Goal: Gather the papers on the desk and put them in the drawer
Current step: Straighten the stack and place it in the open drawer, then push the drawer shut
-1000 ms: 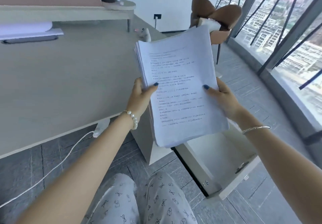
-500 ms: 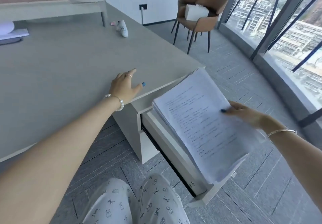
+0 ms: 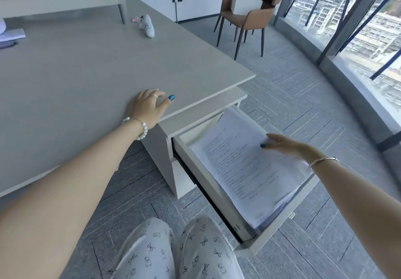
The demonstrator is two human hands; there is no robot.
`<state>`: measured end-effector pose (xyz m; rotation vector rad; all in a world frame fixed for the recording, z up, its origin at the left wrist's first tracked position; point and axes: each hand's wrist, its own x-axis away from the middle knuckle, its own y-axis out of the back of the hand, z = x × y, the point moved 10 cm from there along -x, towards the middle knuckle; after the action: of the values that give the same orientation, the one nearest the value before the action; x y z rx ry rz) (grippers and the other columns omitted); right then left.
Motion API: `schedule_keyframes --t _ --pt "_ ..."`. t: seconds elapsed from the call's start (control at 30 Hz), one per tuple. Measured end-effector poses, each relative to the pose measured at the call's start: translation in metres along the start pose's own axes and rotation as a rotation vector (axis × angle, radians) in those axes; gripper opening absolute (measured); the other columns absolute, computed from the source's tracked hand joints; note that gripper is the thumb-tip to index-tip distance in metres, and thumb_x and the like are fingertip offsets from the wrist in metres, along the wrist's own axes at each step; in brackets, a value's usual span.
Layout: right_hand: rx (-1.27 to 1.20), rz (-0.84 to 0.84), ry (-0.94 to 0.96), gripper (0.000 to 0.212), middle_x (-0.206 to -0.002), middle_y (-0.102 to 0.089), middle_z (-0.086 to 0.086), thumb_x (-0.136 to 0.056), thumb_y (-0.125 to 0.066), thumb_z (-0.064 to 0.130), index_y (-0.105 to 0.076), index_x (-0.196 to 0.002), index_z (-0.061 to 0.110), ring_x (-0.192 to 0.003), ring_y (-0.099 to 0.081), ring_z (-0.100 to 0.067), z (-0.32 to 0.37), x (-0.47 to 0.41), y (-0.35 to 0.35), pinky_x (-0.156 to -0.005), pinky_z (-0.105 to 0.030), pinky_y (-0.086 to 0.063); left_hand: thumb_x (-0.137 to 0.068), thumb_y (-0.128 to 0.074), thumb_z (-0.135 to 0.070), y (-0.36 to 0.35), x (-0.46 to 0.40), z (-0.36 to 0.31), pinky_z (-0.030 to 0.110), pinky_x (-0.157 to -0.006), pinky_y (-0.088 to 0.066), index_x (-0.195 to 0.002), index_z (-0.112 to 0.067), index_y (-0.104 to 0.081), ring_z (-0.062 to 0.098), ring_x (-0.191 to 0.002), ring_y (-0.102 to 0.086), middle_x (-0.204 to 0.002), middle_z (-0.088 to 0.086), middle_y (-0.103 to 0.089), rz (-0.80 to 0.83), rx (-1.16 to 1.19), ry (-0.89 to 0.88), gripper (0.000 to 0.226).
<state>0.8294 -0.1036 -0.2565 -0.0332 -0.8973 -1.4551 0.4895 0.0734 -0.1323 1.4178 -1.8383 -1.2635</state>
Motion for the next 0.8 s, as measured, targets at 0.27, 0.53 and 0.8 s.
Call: schedule_keyframes --t 0.27,0.53,0.8 --pt "0.43 -0.064 -0.094 0.093 -0.155 -0.027 -0.006 -0.076 -0.062 0.059 -0.019 -0.148 0.018 -0.141 -0.03 -0.026 -0.03 -0.013 -0.034 -0.112 -0.038 -0.027 -0.091 -0.039 -0.051 -0.001 0.0 0.0 0.035 -0.113 -0.023 -0.13 -0.017 -0.051 0.022 -0.136 -0.033 -0.146 0.003 -0.043 0.014 -0.004 -0.004 0.053" --pt "0.549 -0.53 0.068 0.099 -0.155 -0.023 -0.002 -0.067 -0.062 0.069 -0.022 -0.147 0.027 -0.142 -0.019 -0.025 -0.023 0.084 -0.005 -0.115 -0.046 -0.011 -0.091 -0.036 -0.054 -0.003 0.001 -0.001 0.038 -0.112 -0.025 -0.13 -0.019 -0.051 0.023 -0.135 -0.034 -0.147 0.002 -0.043 0.032 -0.023 -0.019 0.055" --pt "0.114 -0.563 -0.074 0.139 -0.161 0.009 -0.005 -0.046 -0.069 0.064 0.008 -0.149 0.011 -0.147 0.007 -0.017 -0.079 0.152 -0.033 -0.117 -0.037 -0.004 -0.09 -0.036 -0.054 -0.004 0.004 -0.004 0.04 -0.113 -0.024 -0.132 -0.016 -0.049 0.026 -0.136 -0.032 -0.148 0.004 -0.04 0.055 -0.049 -0.024 0.058"
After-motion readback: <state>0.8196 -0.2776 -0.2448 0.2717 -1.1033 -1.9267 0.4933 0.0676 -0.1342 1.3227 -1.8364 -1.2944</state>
